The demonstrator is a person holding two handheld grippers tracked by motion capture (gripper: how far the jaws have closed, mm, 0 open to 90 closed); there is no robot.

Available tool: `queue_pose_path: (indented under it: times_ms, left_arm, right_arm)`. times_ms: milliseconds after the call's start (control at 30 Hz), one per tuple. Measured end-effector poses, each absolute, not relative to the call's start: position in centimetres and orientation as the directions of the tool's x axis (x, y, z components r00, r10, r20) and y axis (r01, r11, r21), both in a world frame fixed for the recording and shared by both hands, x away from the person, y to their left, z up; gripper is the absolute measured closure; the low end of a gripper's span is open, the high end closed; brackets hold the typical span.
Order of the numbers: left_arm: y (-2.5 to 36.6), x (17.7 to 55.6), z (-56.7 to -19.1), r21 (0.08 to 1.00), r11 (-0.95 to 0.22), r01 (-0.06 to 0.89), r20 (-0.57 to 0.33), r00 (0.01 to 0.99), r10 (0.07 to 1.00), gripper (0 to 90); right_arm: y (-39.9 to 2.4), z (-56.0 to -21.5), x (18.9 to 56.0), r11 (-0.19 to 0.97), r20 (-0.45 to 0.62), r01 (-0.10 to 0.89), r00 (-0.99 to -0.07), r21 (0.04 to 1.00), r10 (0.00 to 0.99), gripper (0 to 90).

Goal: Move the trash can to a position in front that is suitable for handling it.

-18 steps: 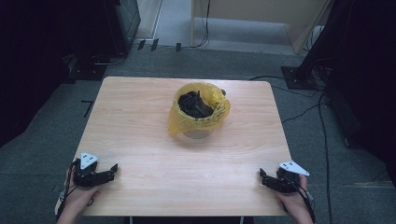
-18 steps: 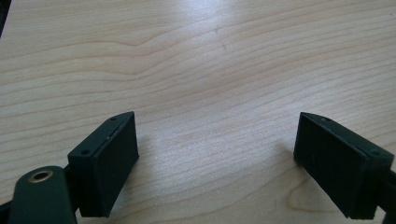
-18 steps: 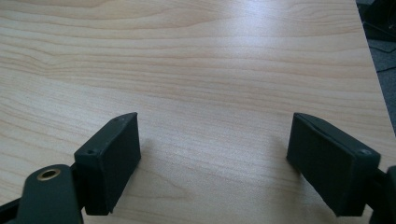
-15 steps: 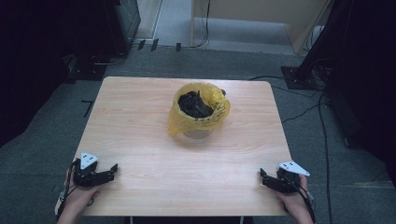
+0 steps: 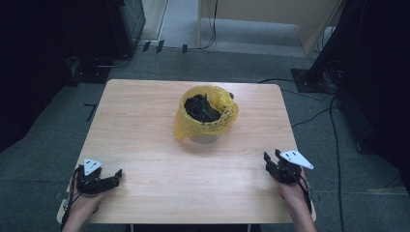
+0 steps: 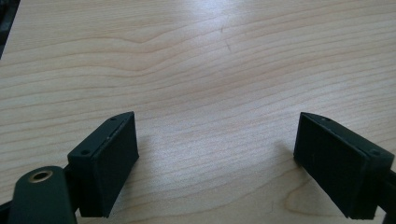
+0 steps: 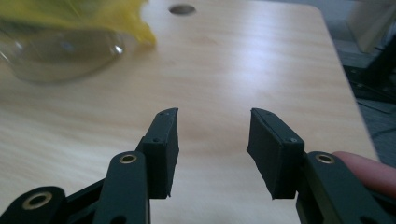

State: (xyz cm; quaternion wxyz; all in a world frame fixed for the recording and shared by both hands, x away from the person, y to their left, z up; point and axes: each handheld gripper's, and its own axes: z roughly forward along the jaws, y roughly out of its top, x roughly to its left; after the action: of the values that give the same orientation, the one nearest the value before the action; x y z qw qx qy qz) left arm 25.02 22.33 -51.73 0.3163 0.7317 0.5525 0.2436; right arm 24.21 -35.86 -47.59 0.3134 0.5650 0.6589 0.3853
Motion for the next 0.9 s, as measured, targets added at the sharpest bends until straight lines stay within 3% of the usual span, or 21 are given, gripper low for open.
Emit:
queue_pose_path:
  times_ms: [100,467,533,633,900]
  left_arm:
    - [22.3,25.0,-51.7,0.732,-0.189,0.655,0.008,0.269,0.963,13.1]
    - [21.0,25.2,-51.4,0.730,-0.159,0.665,-0.025,0.259,0.966,16.7]
    - [20.5,25.3,-51.1,0.734,-0.129,0.666,-0.058,0.250,0.966,27.2]
    - [19.9,25.3,-50.7,0.744,-0.105,0.660,-0.086,0.250,0.964,31.8]
    - [16.0,26.4,-49.3,0.781,-0.111,0.614,-0.103,0.303,0.947,35.8]
  right_arm:
    - [-34.6,-46.3,26.2,0.017,0.081,0.487,-0.180,0.873,0.980,54.9]
    - [-31.5,-44.6,34.0,-0.068,0.144,0.424,-0.149,0.903,0.978,67.4]
    - [-31.1,-45.0,36.2,-0.100,0.177,0.431,-0.142,0.897,0.974,67.5]
    - [-30.6,-45.7,37.5,-0.141,0.218,0.449,-0.125,0.882,0.968,66.9]
    - [-28.3,-47.4,39.6,-0.111,0.201,0.460,-0.153,0.881,0.968,68.6]
